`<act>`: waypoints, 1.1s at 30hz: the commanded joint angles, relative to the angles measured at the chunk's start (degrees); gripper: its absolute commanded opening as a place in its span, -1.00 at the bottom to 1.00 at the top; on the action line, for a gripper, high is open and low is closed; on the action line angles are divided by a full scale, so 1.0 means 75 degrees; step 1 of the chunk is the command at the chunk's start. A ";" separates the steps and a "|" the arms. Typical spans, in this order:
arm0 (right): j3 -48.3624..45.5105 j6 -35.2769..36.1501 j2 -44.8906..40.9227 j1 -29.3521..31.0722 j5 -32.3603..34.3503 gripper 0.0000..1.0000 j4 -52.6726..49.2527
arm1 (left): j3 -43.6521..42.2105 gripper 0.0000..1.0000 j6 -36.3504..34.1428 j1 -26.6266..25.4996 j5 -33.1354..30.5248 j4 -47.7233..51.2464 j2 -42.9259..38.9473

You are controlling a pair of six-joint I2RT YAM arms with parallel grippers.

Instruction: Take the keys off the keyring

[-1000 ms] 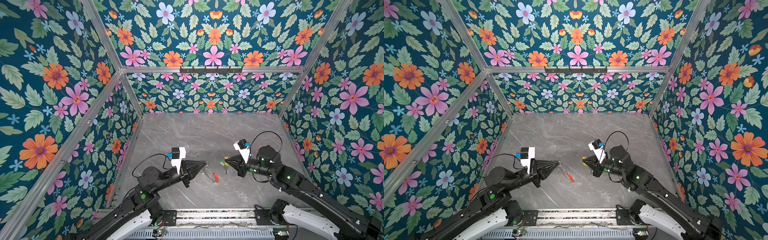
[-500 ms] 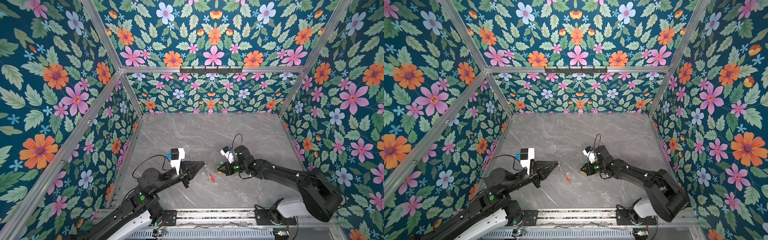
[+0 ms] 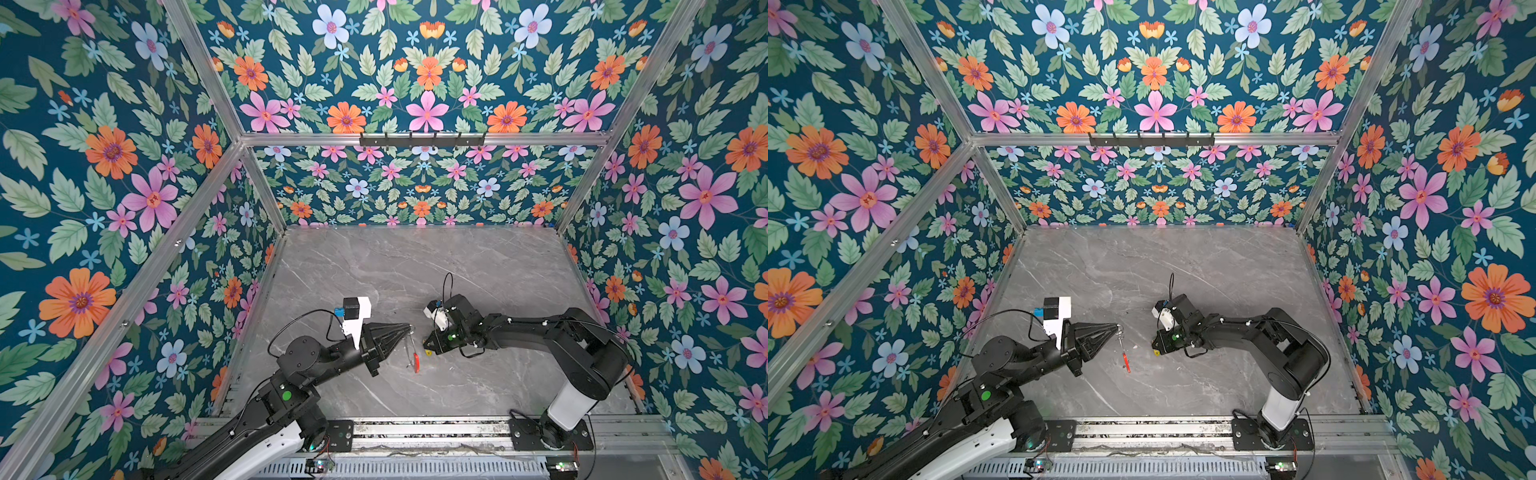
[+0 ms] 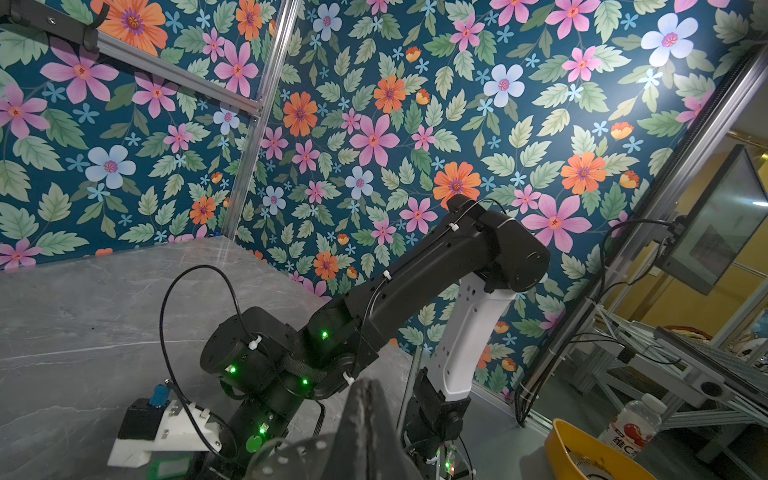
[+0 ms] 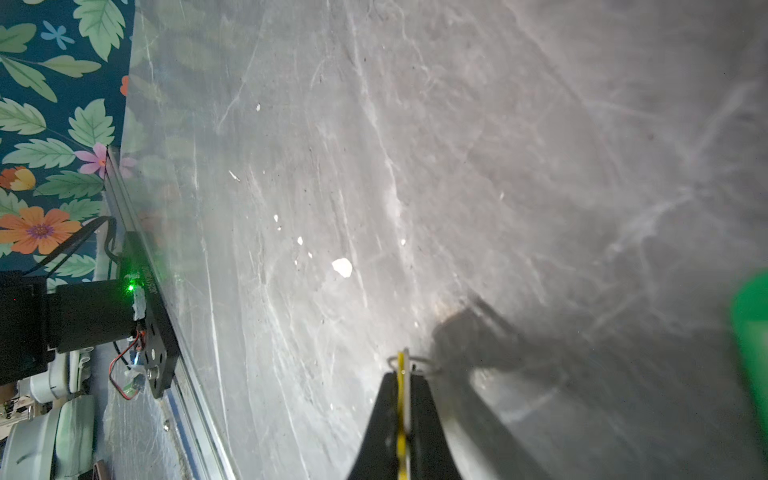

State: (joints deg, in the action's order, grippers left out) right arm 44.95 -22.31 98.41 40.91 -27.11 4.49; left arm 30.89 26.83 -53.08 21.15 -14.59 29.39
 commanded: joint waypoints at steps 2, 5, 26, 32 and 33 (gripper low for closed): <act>0.0043 -0.0038 0.0119 0.0006 0.0437 -0.61 -0.0023 | -0.0020 -1.00 0.0009 0.0006 0.0070 -0.0316 -0.0051; 0.0030 -0.0098 0.0080 0.0003 0.0610 -0.32 -0.0030 | -0.0052 -1.00 0.0020 -0.0001 0.0065 -0.0316 -0.0086; -0.0325 0.0080 -0.5892 0.0416 0.2528 0.11 -0.1078 | 0.0086 -1.00 0.0138 -0.0001 -0.0031 -0.0711 0.0311; 0.0395 0.0692 -0.7082 0.1193 0.2343 0.13 -0.1311 | 0.0213 -1.00 0.0167 -0.0001 -0.0163 -0.0867 0.0680; 0.0538 0.0848 -0.7086 0.1506 0.2493 0.14 -0.1378 | 0.0237 -1.00 0.0179 -0.0002 -0.0182 -0.0896 0.0735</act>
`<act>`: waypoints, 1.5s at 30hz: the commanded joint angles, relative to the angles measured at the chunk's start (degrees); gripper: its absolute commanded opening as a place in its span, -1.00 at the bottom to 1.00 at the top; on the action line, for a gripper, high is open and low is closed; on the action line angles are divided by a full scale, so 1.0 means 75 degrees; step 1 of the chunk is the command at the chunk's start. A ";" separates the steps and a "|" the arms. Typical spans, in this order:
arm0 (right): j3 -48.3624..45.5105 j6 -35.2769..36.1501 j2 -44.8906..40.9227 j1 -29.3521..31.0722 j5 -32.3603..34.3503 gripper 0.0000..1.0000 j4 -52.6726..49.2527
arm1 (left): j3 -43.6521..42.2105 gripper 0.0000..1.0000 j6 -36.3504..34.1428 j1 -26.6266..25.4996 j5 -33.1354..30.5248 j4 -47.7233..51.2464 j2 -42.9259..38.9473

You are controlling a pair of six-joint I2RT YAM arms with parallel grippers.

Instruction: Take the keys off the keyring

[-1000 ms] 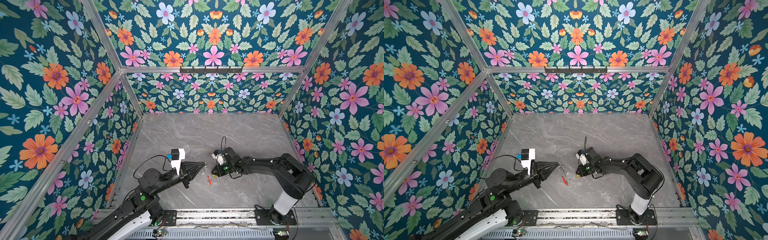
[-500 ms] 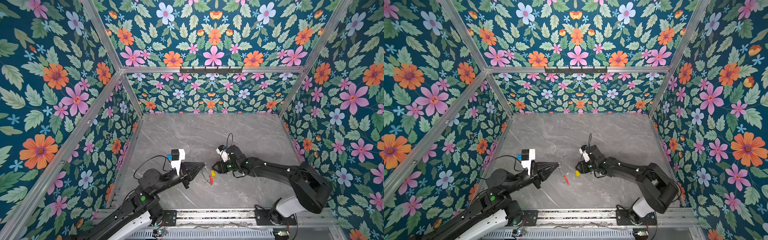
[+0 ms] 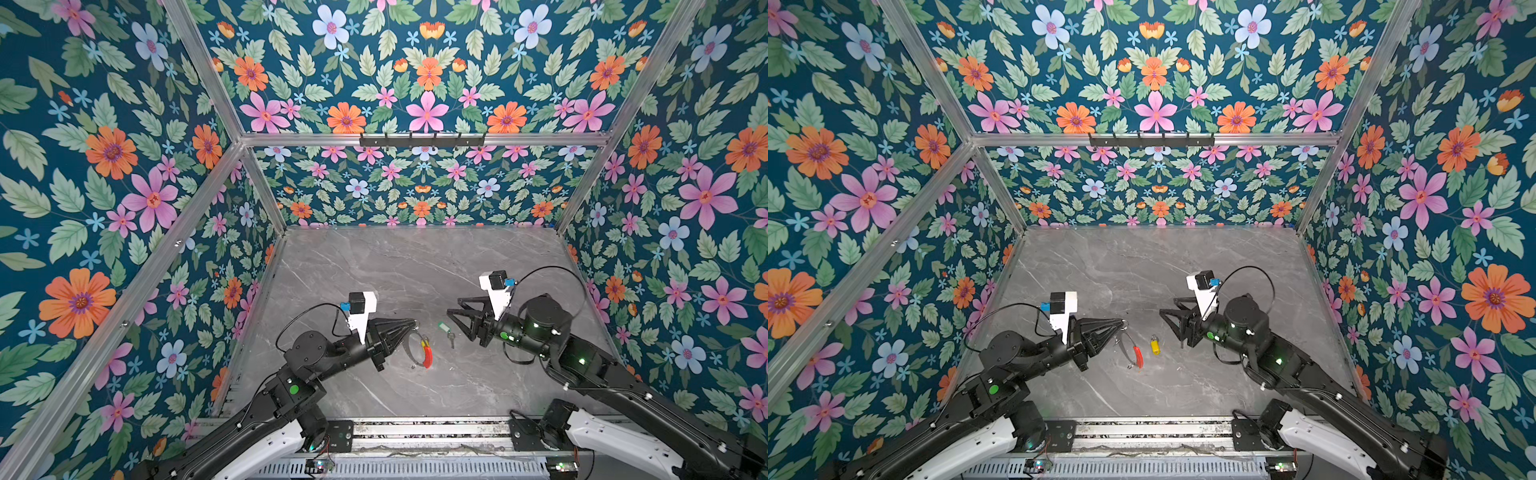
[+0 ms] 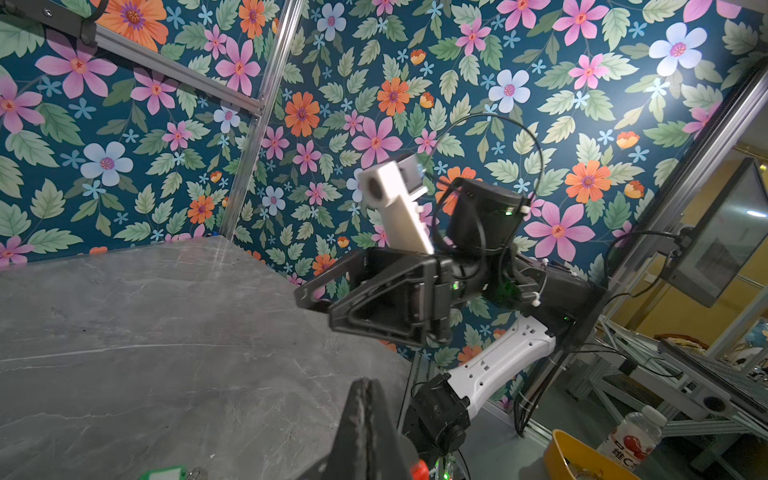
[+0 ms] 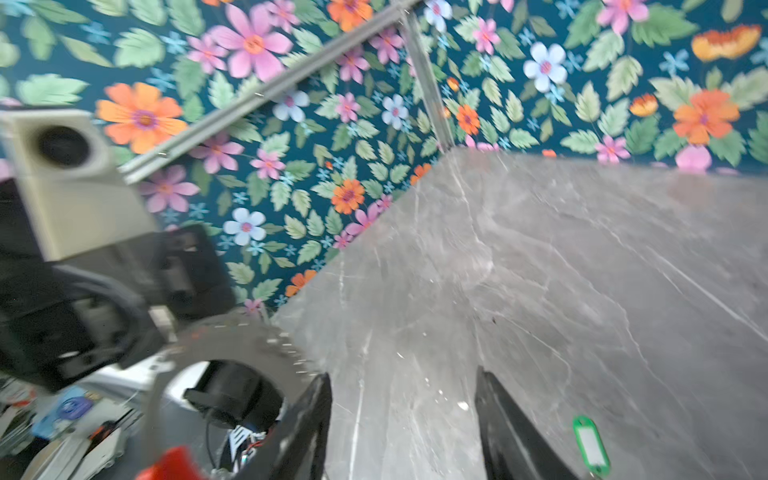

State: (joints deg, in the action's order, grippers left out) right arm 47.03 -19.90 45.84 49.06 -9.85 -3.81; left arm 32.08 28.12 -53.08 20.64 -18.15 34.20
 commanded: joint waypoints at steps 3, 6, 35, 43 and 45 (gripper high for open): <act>0.0596 0.0940 0.0181 0.1353 0.0739 0.16 -0.0439 | 0.0106 -1.00 0.0023 -0.0001 -0.0150 -0.0508 0.0220; 0.0925 0.1239 0.0697 0.1949 0.1049 0.17 -0.0713 | 0.0147 -1.00 0.0024 -0.0001 -0.0186 -0.0545 0.0314; 0.0549 0.0731 0.1541 0.1147 -0.0329 -1.00 -0.0641 | 0.0234 1.00 -0.0148 0.0000 -0.0716 -0.0141 -0.0128; 0.0854 -0.0152 0.3825 -0.0189 -0.3388 -1.00 -0.0006 | -0.0052 1.00 -0.0152 -0.0001 -0.0766 -0.0439 -0.0708; 0.1019 -0.0188 0.4600 -0.0190 -0.3641 -1.00 0.0204 | -0.0081 1.00 -0.0099 0.0000 -0.0748 -0.0439 -0.0671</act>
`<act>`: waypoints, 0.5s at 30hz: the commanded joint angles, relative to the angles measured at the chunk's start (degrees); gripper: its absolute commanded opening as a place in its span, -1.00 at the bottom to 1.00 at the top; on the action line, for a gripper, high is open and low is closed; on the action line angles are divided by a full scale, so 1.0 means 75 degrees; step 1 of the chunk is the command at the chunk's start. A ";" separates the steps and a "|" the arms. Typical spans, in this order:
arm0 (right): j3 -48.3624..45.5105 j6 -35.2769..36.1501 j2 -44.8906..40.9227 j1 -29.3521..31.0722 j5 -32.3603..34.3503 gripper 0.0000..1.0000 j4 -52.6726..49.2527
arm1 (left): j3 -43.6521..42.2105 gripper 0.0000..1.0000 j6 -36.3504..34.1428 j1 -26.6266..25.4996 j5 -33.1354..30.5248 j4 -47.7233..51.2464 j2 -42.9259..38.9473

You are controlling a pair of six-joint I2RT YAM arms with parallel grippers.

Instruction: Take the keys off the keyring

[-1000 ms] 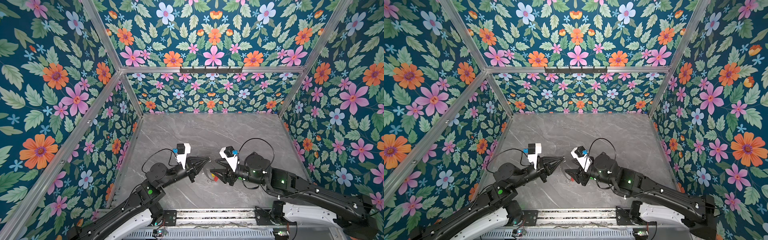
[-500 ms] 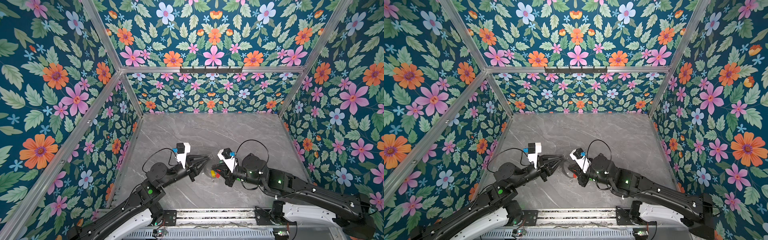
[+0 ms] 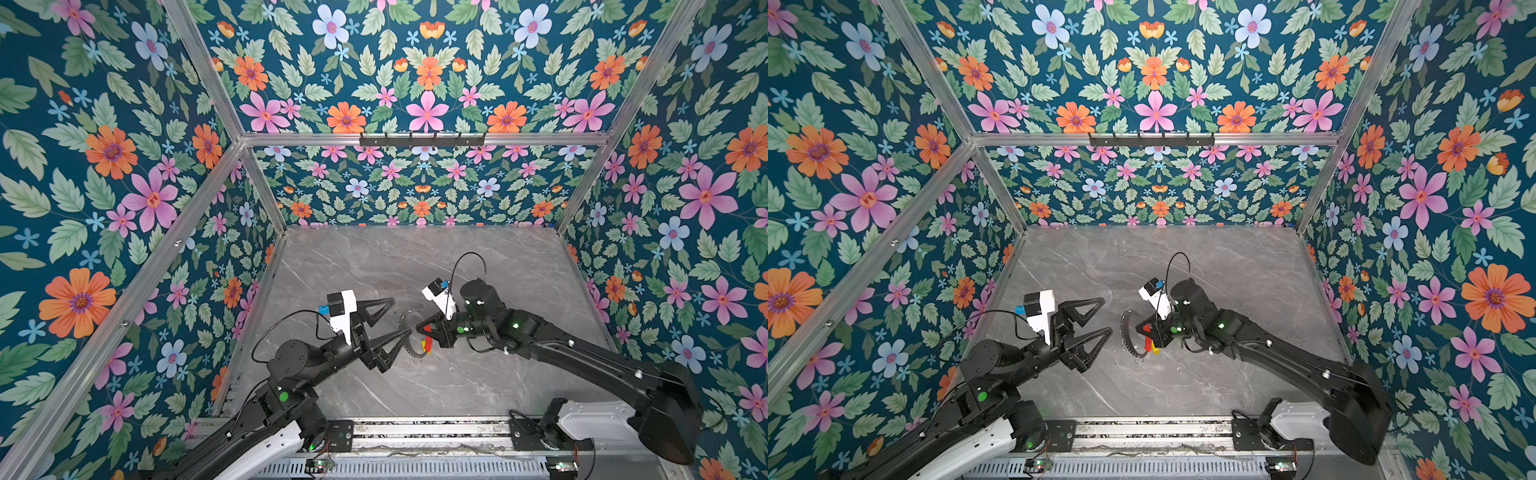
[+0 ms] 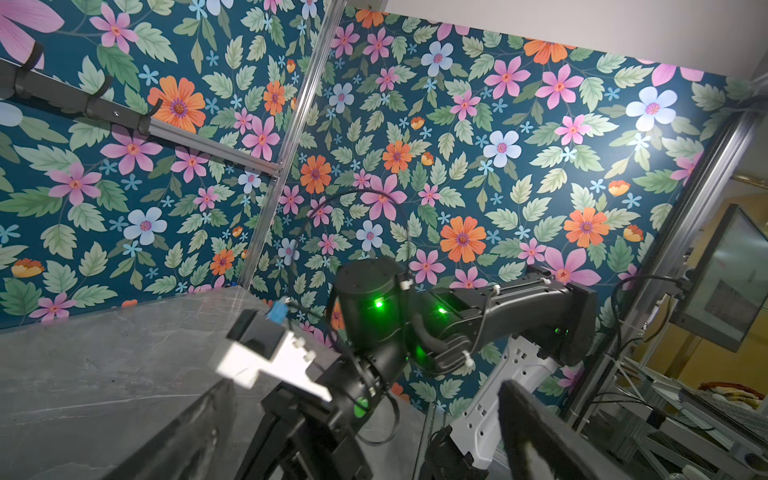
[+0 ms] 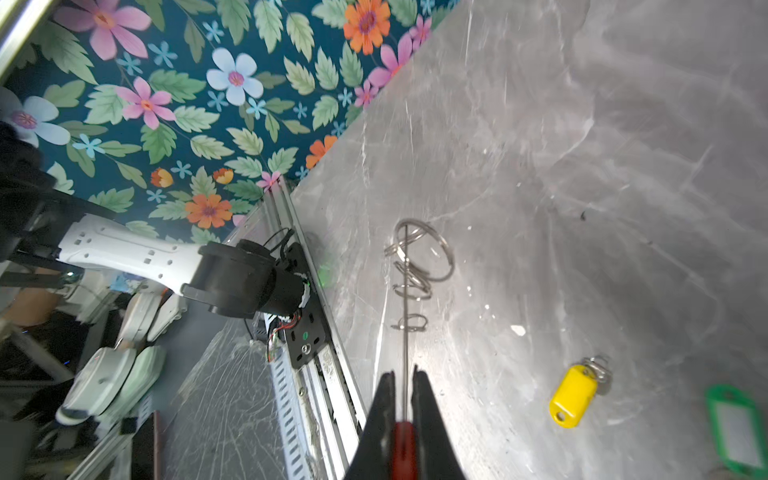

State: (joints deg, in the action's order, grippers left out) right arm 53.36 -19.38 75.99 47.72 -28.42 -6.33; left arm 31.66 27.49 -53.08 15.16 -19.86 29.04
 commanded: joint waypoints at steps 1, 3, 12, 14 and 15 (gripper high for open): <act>0.0271 -0.0278 0.0879 -0.0022 -0.1226 -1.00 0.0603 | -0.0038 1.00 0.0010 -0.0001 0.0004 -0.0223 0.0045; 0.0477 -0.0331 0.1555 -0.0066 -0.1334 -1.00 0.0748 | -0.0049 1.00 0.0054 0.0005 0.0053 -0.0234 0.0086; 0.1534 -0.0585 0.4159 -0.0387 -0.1858 -1.00 0.0765 | -0.0155 1.00 0.0106 -0.0001 0.0071 -0.0226 0.0033; 0.1788 -0.0583 0.4538 -0.0416 -0.1678 -1.00 0.0534 | -0.0167 1.00 0.0109 0.0001 0.0057 -0.0202 0.0008; 0.1865 -0.0581 0.4656 -0.0422 -0.1568 -0.99 0.0436 | -0.0178 1.00 0.0109 -0.0001 0.0054 -0.0190 -0.0011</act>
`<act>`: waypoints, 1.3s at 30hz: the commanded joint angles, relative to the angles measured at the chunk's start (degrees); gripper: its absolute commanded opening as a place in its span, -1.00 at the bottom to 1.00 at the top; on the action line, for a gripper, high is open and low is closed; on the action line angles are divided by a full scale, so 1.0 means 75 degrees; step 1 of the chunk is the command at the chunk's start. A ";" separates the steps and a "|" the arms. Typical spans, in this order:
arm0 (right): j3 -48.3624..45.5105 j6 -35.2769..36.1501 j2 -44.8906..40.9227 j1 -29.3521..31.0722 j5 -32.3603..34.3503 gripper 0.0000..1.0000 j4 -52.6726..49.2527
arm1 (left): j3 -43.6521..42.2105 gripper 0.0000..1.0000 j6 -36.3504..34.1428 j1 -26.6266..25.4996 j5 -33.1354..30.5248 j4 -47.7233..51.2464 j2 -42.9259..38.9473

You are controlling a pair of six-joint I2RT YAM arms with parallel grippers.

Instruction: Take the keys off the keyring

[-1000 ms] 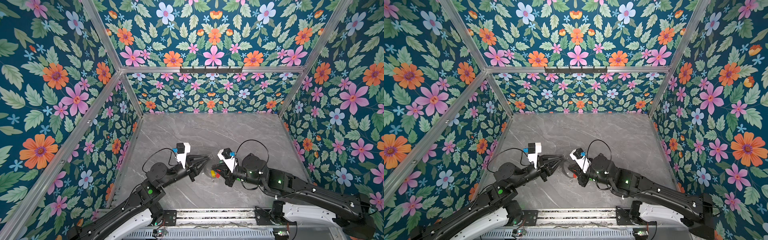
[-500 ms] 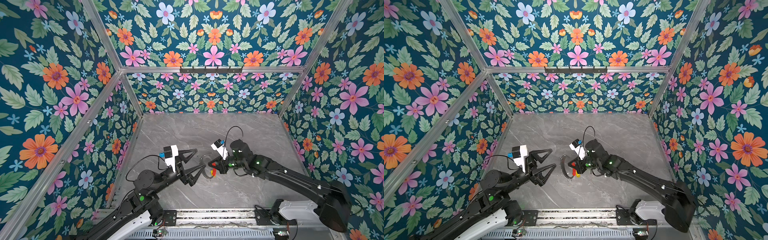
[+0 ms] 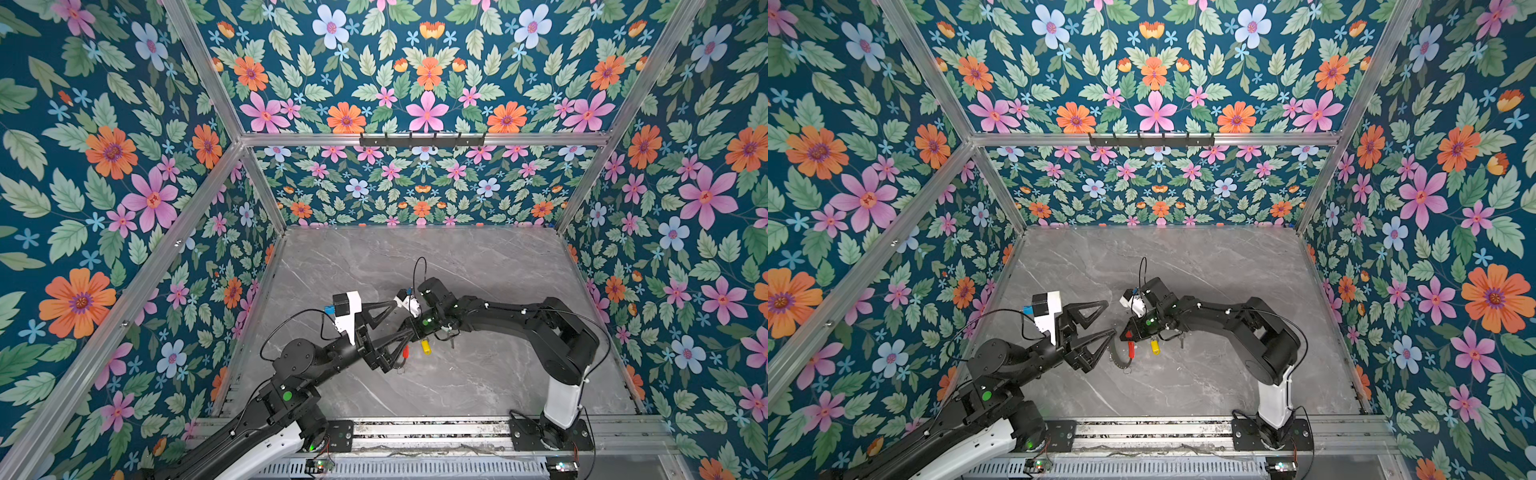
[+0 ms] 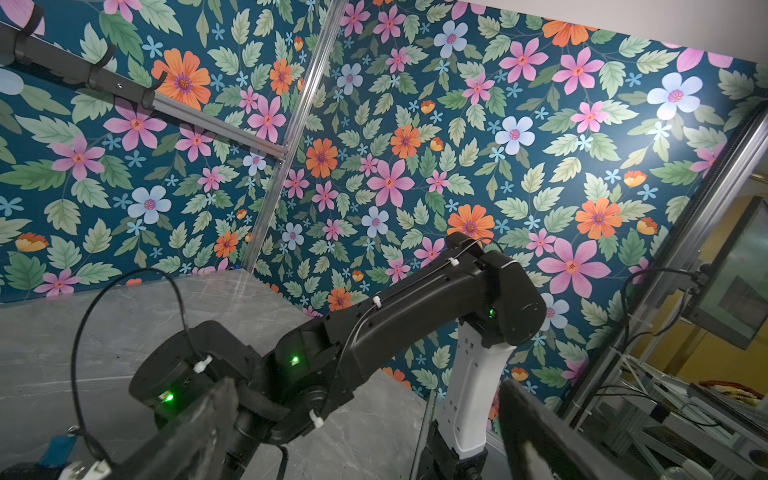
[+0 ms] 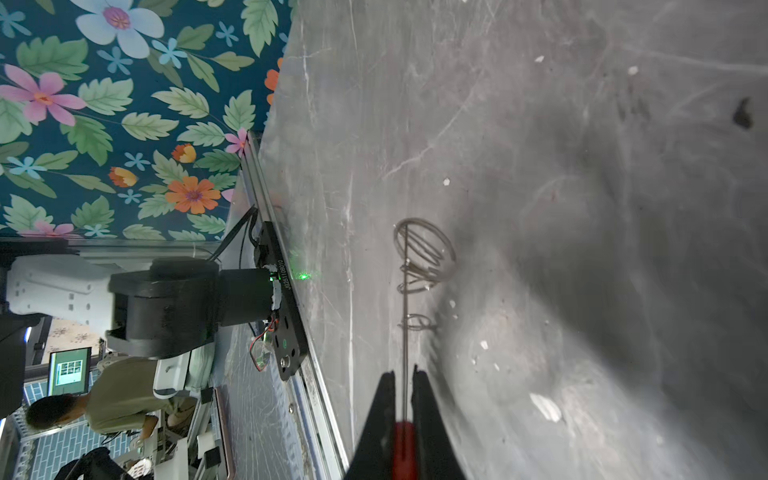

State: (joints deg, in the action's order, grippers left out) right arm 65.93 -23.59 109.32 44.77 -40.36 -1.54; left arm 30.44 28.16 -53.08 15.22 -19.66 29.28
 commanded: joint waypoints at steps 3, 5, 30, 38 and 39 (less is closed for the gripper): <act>0.0350 0.0075 0.0364 -0.0028 0.0622 -0.49 -0.0539 | 0.0006 1.00 0.0015 0.0001 0.0050 -0.0134 -0.0061; 0.0412 0.0133 0.0373 -0.0026 0.1022 -0.25 -0.0737 | -0.0003 1.00 0.0007 0.0002 0.0054 -0.0099 -0.0072; -0.1407 0.0544 -0.4870 0.0335 0.5770 0.61 -0.0989 | 0.0722 1.00 -0.0939 0.0012 -0.4645 0.1315 0.1155; -0.2287 0.0646 -0.6761 0.0344 0.6428 0.74 -0.1163 | 0.0792 0.99 -0.0846 0.2106 -0.5761 0.0506 0.3120; -0.2305 0.0644 -0.6903 0.0335 0.6566 0.75 -0.1275 | 0.0686 0.99 -0.0714 0.2732 -0.5826 0.0330 0.3374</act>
State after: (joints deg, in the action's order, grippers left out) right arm 48.95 -19.42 59.46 47.22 5.30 -10.15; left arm 36.53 21.10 -38.83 -25.91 -13.21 51.96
